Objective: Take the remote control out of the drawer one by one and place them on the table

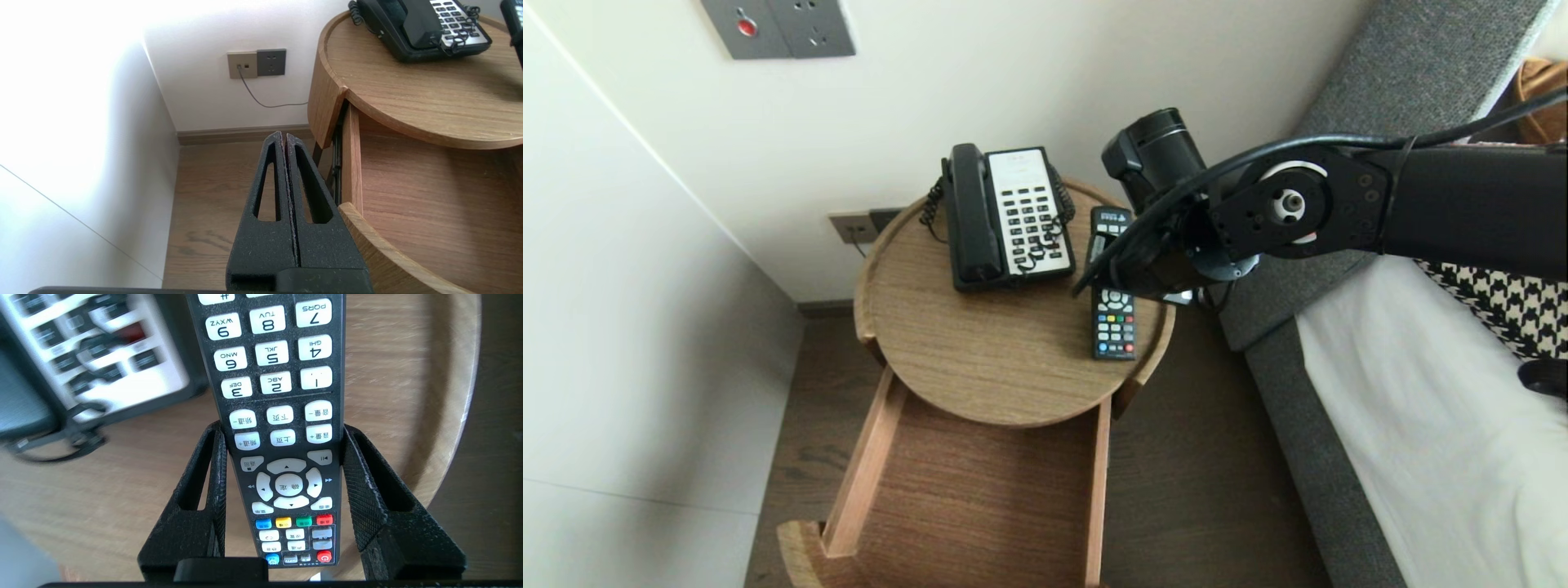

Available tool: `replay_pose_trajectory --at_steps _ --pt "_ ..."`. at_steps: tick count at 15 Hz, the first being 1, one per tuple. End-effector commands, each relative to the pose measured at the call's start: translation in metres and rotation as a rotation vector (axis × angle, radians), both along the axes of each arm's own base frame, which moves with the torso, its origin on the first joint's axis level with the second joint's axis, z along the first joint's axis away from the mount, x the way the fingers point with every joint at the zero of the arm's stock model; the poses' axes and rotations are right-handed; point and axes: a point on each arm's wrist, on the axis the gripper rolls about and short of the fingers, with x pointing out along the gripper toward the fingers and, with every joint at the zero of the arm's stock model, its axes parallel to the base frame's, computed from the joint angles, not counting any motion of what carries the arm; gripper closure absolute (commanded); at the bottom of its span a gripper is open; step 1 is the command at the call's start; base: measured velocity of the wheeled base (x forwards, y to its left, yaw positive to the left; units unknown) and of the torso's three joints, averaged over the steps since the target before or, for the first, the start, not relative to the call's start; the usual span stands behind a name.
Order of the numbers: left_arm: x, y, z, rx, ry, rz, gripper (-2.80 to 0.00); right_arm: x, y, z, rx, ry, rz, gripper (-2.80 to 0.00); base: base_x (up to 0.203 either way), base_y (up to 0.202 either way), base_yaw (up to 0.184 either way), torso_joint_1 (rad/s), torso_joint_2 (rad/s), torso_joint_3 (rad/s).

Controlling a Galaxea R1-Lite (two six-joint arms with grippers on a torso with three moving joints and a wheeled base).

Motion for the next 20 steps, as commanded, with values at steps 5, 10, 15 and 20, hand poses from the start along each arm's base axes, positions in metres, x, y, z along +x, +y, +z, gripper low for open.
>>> replay_pose_trajectory --at_steps 5,10,15,20 --pt "0.003 0.000 -0.011 0.000 0.034 0.000 0.00 0.015 -0.008 -0.010 0.006 0.028 -0.014 0.00 0.000 0.000 0.000 0.000 0.00 0.000" --pt "0.003 0.000 -0.011 0.000 0.034 0.000 0.00 0.023 -0.005 -0.020 -0.002 0.036 -0.017 0.00 0.000 0.000 0.000 0.000 0.00 0.000" --pt "0.003 0.000 -0.011 0.000 0.034 0.000 0.00 0.025 -0.003 -0.023 -0.003 0.036 -0.015 0.00 0.000 0.000 0.000 0.000 0.00 0.000" --pt "0.003 0.000 -0.011 0.000 0.034 0.000 0.00 0.024 0.000 -0.023 -0.027 0.022 0.000 0.00 0.000 0.000 0.000 0.000 0.00 0.000"
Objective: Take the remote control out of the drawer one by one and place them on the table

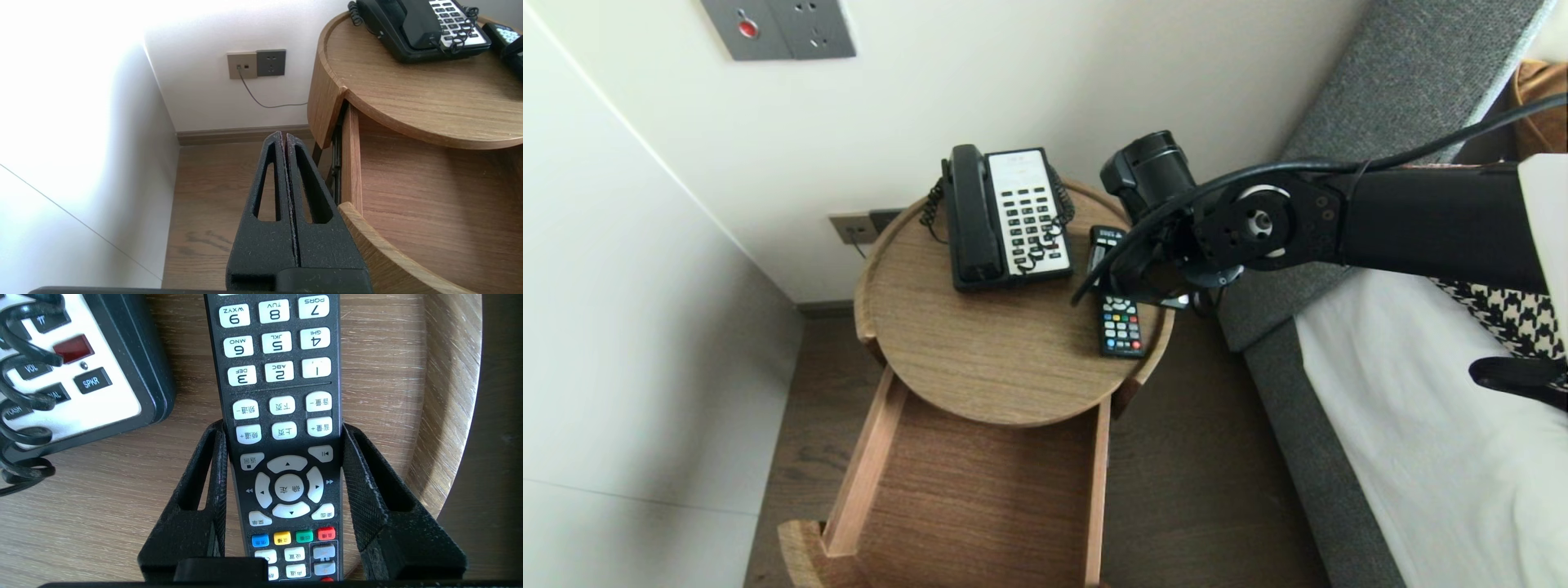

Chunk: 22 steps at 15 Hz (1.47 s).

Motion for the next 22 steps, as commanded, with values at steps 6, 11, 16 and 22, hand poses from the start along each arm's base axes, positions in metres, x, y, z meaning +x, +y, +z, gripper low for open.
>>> replay_pose_trajectory --at_steps 6,11,16,22 --pt "0.0035 0.0000 -0.0109 0.000 0.035 0.000 0.00 0.0023 0.0027 -0.0047 -0.028 -0.001 0.012 0.00 0.000 0.000 0.000 0.000 0.00 0.000" --pt "0.0035 0.0000 -0.0109 0.000 0.035 0.000 0.00 0.0030 0.0030 -0.0062 -0.029 0.003 0.012 0.00 0.000 0.000 0.000 0.000 0.00 0.000" --pt "0.0035 0.0000 -0.0109 0.000 0.035 0.000 0.00 0.0025 0.0035 -0.0064 -0.031 0.004 0.014 -2.80 0.000 0.000 0.000 0.000 0.00 0.000" --pt "0.0035 0.0000 -0.0109 0.000 0.035 0.000 0.00 0.0006 0.0015 -0.0013 -0.024 -0.008 0.012 -2.80 0.000 0.000 0.000 0.000 0.00 0.000"
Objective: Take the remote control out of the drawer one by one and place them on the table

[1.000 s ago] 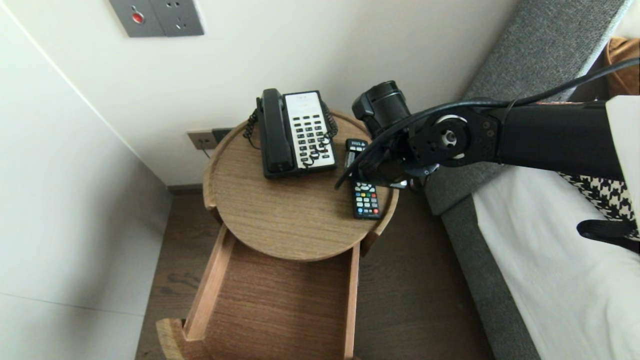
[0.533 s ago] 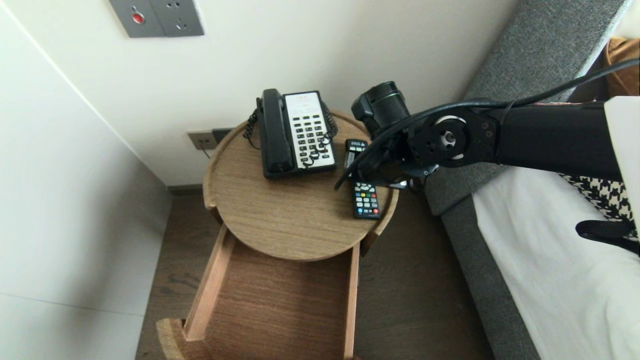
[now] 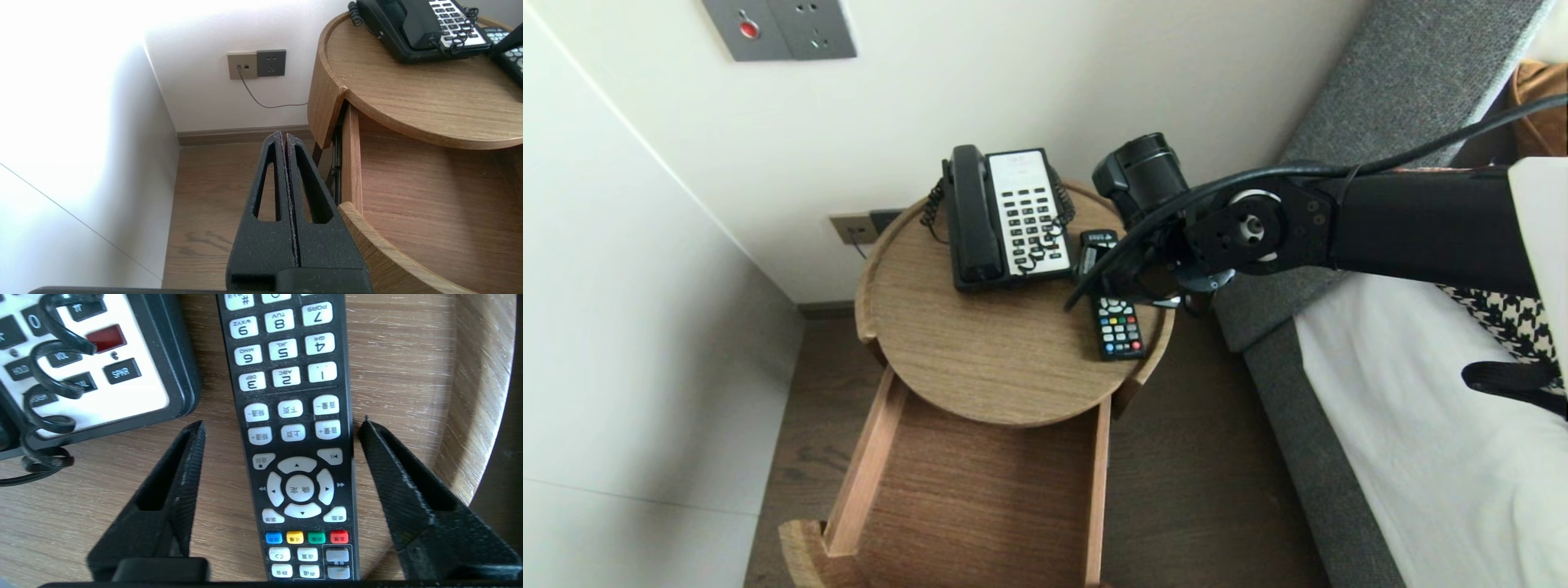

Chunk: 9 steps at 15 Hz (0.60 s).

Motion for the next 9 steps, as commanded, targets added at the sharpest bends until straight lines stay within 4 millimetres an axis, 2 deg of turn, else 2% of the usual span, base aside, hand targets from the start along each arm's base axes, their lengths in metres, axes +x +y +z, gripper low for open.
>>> replay_pose_trajectory --at_steps 1,4,9 --pt "0.003 0.000 -0.011 0.000 0.035 0.000 0.00 -0.003 -0.003 0.005 0.004 -0.009 -0.006 -2.80 0.000 0.000 0.000 0.000 0.00 0.000" --pt "0.003 0.000 -0.011 0.000 0.035 0.000 0.00 -0.013 -0.013 0.025 -0.001 -0.046 0.001 -2.80 0.000 0.000 0.000 0.000 0.00 0.000" --pt "0.003 0.000 -0.011 0.000 0.035 0.000 0.00 -0.043 -0.031 0.063 -0.014 -0.112 0.005 -2.80 0.000 0.000 0.000 0.000 0.00 0.000"
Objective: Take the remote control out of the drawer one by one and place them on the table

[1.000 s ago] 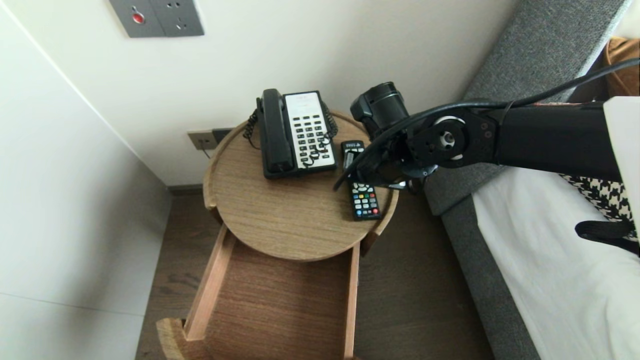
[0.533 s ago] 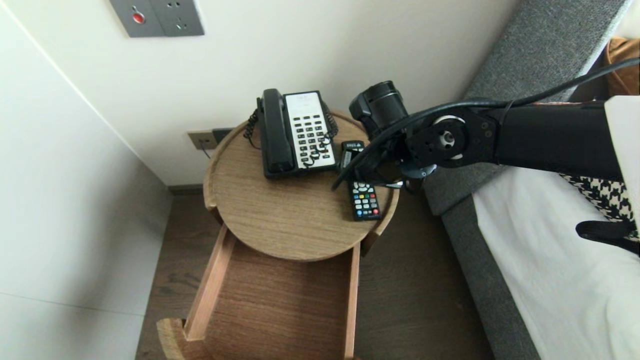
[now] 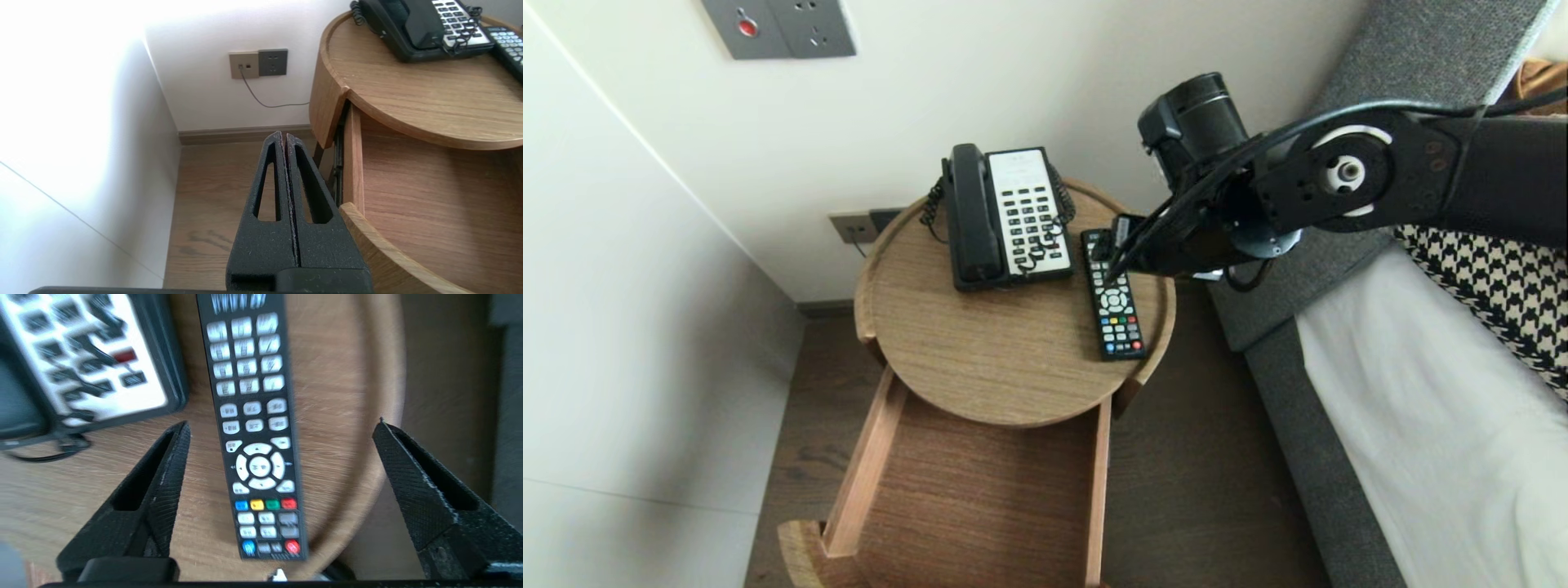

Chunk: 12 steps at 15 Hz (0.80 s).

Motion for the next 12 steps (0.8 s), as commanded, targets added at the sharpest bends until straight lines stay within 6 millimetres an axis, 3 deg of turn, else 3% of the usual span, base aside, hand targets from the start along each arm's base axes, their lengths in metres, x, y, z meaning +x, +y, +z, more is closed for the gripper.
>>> replay_pose_trajectory --at_steps 1,2,3,8,12 --pt "0.003 0.000 -0.011 -0.001 0.034 0.000 0.00 -0.017 -0.011 0.022 0.018 -0.048 -0.007 -2.80 0.000 0.000 0.000 0.000 0.00 0.000" --pt "0.003 0.000 -0.011 0.000 0.034 0.000 0.00 -0.023 -0.016 0.028 0.010 -0.052 -0.017 -2.80 0.000 0.000 0.000 0.000 0.00 0.000" --pt "0.003 0.000 -0.011 0.000 0.034 0.000 0.00 -0.028 -0.020 0.033 0.002 -0.059 -0.033 0.00 0.000 0.000 0.000 0.000 0.00 0.000" --pt "0.003 0.000 -0.011 0.000 0.034 0.000 0.00 -0.065 -0.046 0.058 -0.019 -0.047 -0.042 0.00 0.000 0.000 0.000 0.000 0.00 0.000" --pt "0.003 0.000 -0.011 0.000 0.034 0.000 0.00 -0.101 -0.075 0.063 -0.051 0.014 -0.047 0.00 0.000 0.000 0.000 0.000 0.00 0.000"
